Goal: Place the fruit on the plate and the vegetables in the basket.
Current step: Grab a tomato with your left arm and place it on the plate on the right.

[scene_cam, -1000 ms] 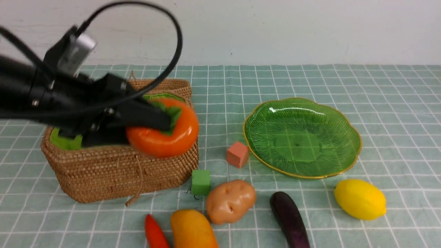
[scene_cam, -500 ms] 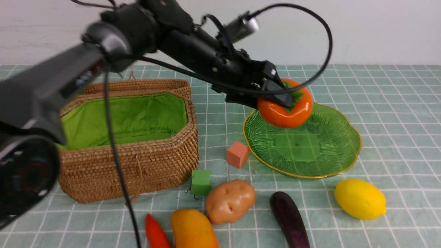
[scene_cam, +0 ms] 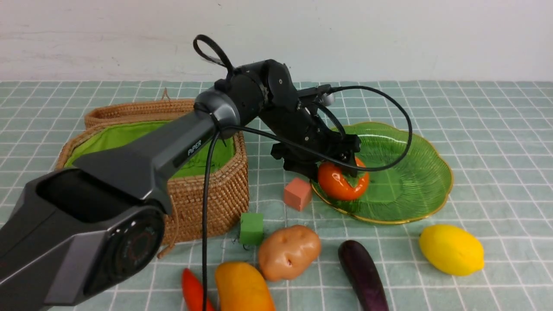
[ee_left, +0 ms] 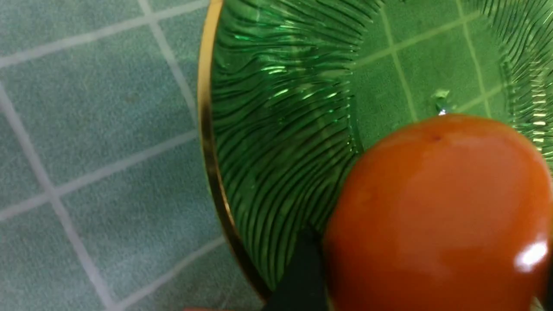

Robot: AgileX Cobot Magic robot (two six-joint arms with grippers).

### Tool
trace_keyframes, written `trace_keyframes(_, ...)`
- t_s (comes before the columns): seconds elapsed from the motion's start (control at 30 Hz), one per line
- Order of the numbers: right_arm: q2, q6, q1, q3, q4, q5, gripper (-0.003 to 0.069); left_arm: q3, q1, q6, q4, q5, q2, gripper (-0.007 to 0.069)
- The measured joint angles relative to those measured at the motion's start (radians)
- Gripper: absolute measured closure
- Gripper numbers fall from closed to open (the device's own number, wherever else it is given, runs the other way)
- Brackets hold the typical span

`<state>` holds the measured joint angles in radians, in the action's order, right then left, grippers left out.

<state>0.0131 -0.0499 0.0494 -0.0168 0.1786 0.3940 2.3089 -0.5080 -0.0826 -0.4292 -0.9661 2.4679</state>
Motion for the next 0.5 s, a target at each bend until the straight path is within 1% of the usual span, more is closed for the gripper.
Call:
trace_keyframes(0.23,0.000,0.000,0.000,0.000,0.000,0.000,0.0417,0.004,0.007,-0.007,0.055,-0.058,-0.040,-0.0044)
trace_keyframes(0.37,0.000,0.000,0.000,0.000,0.000,0.000,0.0417,0.004,0.030,-0.007,0.151,-0.180,-0.152,-0.0037)
trace_keyframes(0.43,0.000,0.000,0.000,0.000,0.000,0.000,0.0417,-0.011,0.050,-0.007,0.190,-0.224,-0.241,-0.0028)
trace_keyframes(0.47,0.000,0.000,0.000,0.000,0.000,0.000,0.0417,-0.011,0.050,-0.007,0.194,-0.227,-0.241,-0.0026)
trace_keyframes(0.5,0.000,0.000,0.000,0.000,0.000,0.000,0.0417,-0.045,0.069,-0.007,0.218,-0.247,-0.334,-0.0011)
